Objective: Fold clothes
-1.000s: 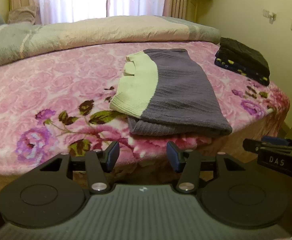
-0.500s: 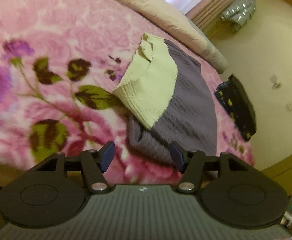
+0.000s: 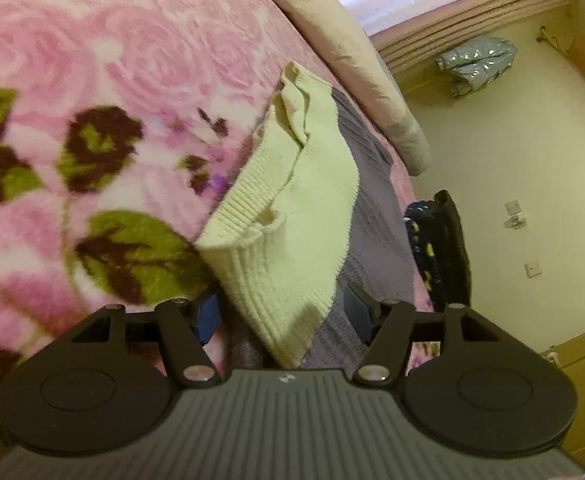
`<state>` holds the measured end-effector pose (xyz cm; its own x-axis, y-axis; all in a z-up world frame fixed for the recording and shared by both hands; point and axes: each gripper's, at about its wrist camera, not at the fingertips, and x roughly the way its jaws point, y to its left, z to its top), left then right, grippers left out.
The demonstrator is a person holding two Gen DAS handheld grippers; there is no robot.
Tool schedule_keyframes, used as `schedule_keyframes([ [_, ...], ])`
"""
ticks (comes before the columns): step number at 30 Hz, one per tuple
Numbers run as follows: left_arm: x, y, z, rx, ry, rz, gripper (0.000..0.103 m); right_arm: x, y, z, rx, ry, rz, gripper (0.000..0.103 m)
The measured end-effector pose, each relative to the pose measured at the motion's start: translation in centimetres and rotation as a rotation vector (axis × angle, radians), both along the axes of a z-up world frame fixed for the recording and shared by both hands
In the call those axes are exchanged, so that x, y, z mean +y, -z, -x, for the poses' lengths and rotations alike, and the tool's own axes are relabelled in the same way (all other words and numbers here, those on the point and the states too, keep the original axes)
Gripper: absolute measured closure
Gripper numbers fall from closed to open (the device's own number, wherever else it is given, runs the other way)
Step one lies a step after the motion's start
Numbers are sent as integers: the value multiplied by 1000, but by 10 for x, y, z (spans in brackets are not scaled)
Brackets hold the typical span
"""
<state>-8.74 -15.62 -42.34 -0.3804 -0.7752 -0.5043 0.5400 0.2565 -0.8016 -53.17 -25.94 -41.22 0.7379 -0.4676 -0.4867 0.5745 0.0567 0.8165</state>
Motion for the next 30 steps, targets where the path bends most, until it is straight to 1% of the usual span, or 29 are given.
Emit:
schedule_keyframes([
  [1,0,0,1,3,8,4,44,-2,0,3,-22,4,-9,49],
  [2,0,1,2,-1,17,9,44,-4,0,6,-43,8,-17,38],
  [3,1,1,2,-6,23,15,44,-5,0,9,-74,14,-23,22],
  [4,3,1,2,-1,27,20,44,-6,0,13,-105,20,-29,22],
  [5,4,2,2,3,30,24,44,-6,0,16,-115,22,-37,22],
  [7,7,4,2,19,36,29,45,-6,0,18,-105,14,-48,22],
  [9,8,6,1,32,45,31,46,-6,4,20,-118,-5,-69,22],
  [11,8,6,1,30,57,28,47,-7,7,18,-136,-42,-92,23],
  [12,6,7,1,30,62,25,47,-8,8,14,-134,-71,-98,29],
  [13,3,8,1,37,64,22,47,-9,9,8,-127,-102,-106,39],
  [15,-2,10,-1,58,60,20,47,-10,13,-5,-118,-155,-122,45],
  [19,-12,12,-1,75,63,22,47,-20,14,-14,-113,-170,-131,45],
  [21,-15,9,4,49,91,24,56,-24,13,-14,-114,-176,-133,45],
  [22,-15,8,6,32,106,27,64,-23,11,-16,-111,-187,-123,48],
  [23,-15,7,8,18,120,30,66,-23,9,-17,-114,-197,-109,51],
  [24,-13,9,6,33,115,28,66,-23,7,-19,-122,-207,-93,55],
  [27,-8,18,-1,102,84,22,70,-28,10,-22,-145,-198,-96,55],
  [29,-10,21,-2,112,73,17,71,-32,14,-25,-138,-196,-101,57],
  [30,-11,20,0,100,78,18,71,-34,16,-27,-133,-200,-100,62],
])
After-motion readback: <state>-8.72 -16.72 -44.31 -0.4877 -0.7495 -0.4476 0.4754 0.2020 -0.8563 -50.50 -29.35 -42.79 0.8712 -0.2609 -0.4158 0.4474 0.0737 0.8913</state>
